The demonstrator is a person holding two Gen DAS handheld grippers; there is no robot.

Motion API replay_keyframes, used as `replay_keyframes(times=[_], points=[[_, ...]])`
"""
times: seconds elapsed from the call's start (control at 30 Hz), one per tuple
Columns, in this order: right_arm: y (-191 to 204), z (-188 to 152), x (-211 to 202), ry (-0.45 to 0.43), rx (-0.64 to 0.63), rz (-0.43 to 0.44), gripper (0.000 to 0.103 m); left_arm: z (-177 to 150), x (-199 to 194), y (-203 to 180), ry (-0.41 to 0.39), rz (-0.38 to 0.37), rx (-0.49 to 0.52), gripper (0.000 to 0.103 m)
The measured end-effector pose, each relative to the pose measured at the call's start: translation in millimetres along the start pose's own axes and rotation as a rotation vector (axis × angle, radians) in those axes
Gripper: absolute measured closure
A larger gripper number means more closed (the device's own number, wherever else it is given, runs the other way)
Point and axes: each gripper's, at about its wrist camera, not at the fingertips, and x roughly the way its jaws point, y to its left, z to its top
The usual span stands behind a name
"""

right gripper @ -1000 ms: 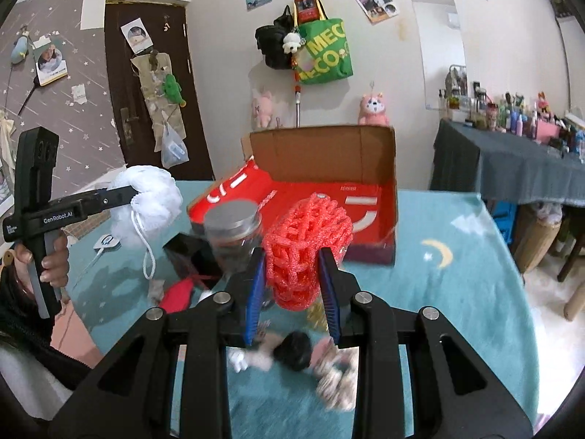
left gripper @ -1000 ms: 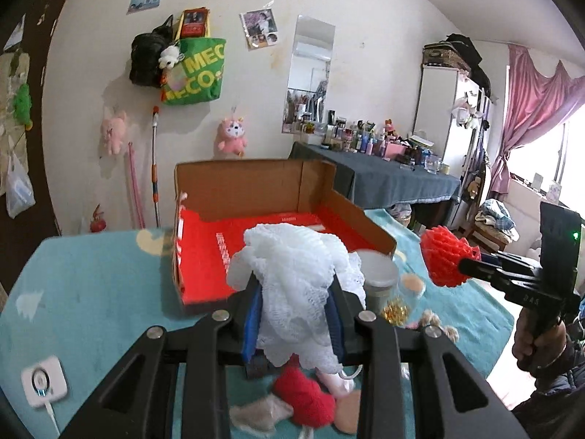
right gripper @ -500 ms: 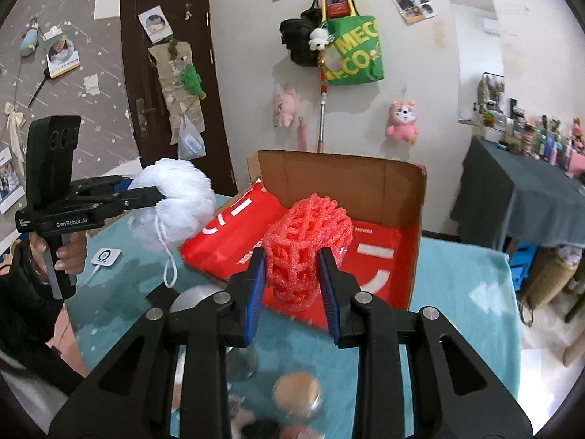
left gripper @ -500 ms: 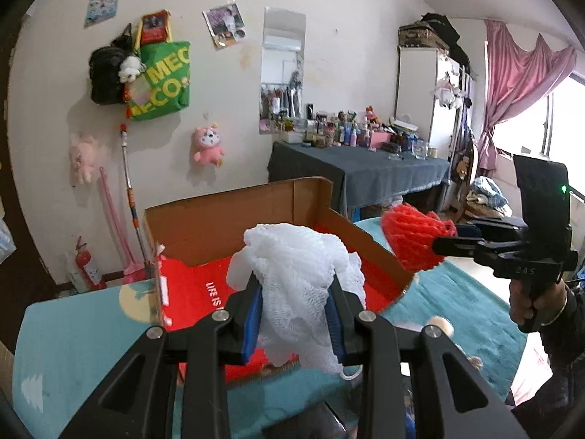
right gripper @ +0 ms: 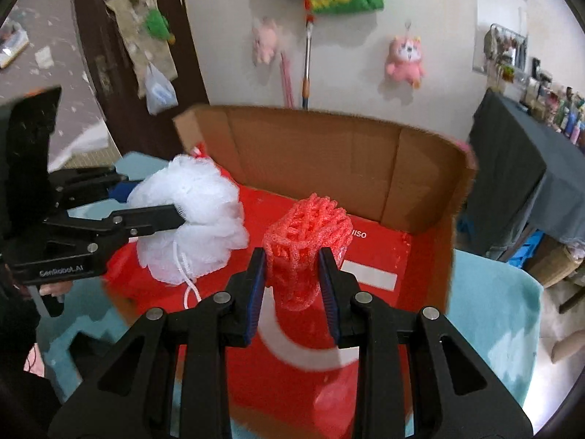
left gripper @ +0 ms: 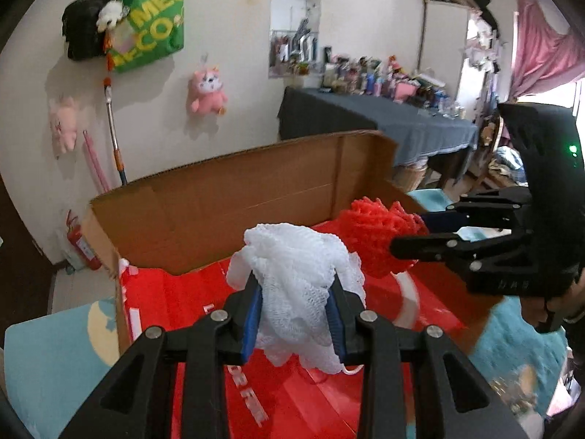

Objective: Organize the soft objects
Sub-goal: 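Carry the loofah and red mesh ball with both tools into the cardboard box, then open both tools to release the items and lift away from the box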

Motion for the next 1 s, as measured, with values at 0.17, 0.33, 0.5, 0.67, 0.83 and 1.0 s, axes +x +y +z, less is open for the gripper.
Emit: replay_keyframes(times=[0.17,0.33,0.5,0.67,0.83,1.0], points=[[-11.1,20.1,51.5,0.1,0.019,-0.036,0.076,10.1,40.5,15.5,0.048,0.006,-0.036,0.068],[-20.9,32.7,84.2,0.162,0.05,-0.069,0.076,9.3,71.9,27.1,0.108,0.023,-0.09,0.067],[-22.5,29.0,103.0,0.215,0.067,-0.09,0.074,3.9,85.2,32.3,0.133,0.046,-0.116,0.061],[-29.4,26.1,100.8,0.201,0.097,-0.074,0.072,2.0,82.6,32.8,0.132,0.049,-0.106,0.057],[-30.3,27.3,100.0,0.215,0.1,-0.085,0.071,5.3,83.3,32.1,0.131,0.058,-0.093,0.055],[-32.4,33.6,107.0,0.226,0.12,-0.089,0.054,7.1,79.3,29.1,0.131,0.066,-0.094,0.047]])
